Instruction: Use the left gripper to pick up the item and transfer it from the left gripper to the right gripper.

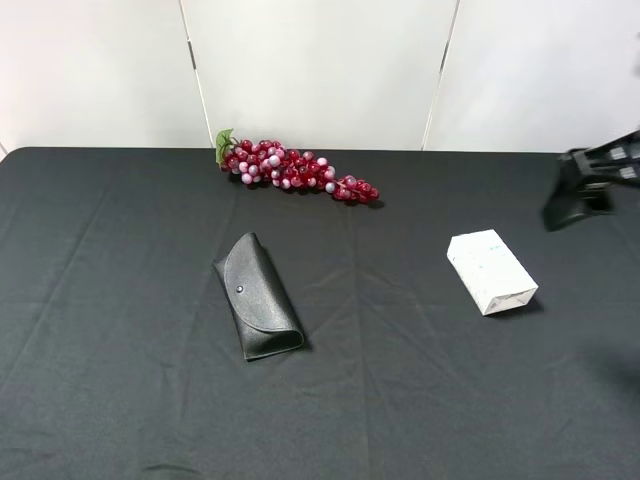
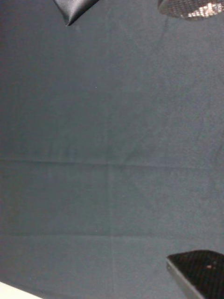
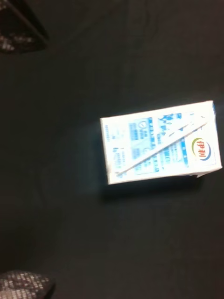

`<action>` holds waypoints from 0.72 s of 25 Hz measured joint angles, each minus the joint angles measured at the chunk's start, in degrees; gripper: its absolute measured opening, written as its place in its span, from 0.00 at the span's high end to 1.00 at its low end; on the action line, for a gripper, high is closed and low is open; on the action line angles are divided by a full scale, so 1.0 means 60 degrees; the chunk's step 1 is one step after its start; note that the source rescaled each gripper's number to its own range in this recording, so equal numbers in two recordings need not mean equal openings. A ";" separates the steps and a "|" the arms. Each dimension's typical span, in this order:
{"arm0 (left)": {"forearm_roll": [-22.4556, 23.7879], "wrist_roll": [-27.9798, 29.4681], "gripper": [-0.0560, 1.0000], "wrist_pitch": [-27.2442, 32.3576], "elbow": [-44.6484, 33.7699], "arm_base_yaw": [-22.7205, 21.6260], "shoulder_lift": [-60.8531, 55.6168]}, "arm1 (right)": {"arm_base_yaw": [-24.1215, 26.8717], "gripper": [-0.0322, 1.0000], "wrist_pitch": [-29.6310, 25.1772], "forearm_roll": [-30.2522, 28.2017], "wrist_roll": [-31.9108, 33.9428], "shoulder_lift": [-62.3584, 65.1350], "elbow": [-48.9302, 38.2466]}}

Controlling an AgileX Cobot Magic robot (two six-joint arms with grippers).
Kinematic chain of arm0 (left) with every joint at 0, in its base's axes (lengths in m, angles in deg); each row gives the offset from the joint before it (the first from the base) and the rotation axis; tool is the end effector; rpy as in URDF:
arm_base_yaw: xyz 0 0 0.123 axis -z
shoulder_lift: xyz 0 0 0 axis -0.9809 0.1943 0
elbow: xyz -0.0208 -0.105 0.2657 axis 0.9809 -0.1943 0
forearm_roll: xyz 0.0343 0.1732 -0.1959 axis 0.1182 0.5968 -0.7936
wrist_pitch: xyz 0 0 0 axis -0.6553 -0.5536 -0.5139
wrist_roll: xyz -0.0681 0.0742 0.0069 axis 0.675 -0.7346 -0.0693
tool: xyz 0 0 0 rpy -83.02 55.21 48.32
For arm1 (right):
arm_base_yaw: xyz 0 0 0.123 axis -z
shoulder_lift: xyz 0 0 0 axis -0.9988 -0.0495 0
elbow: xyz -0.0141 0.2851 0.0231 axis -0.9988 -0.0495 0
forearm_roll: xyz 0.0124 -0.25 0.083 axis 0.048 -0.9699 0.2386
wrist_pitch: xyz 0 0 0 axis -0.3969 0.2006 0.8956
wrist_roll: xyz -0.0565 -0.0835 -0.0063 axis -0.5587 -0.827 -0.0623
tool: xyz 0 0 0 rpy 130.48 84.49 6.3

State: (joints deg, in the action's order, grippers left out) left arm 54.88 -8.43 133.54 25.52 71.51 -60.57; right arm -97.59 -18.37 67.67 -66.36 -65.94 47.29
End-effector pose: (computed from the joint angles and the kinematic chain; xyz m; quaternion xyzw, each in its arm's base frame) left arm 0.0132 -0.0026 0.2763 -0.0172 0.8552 0.0308 0.5172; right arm 0.2095 0.0392 0.3011 -0.0734 0.9710 0.0272 0.2258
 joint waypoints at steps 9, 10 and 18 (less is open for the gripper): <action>0.0000 0.0000 0.02 0.0000 0.0000 0.0000 0.0000 | 0.0000 0.00 -0.1488 0.0237 0.0000 0.3302 -0.0317; 0.0000 0.0000 0.02 0.0000 0.0000 0.0000 0.0000 | 0.0000 0.00 -0.1550 0.0320 0.0000 0.3707 -0.0503; 0.0000 0.0000 0.02 0.0000 0.0000 0.0000 0.0000 | 0.0000 0.00 -0.1144 0.0572 0.0000 0.7617 -0.2391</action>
State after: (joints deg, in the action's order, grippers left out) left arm 54.88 -8.43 133.54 25.52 71.51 -60.57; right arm -97.59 -25.24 71.11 -66.36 -20.23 32.94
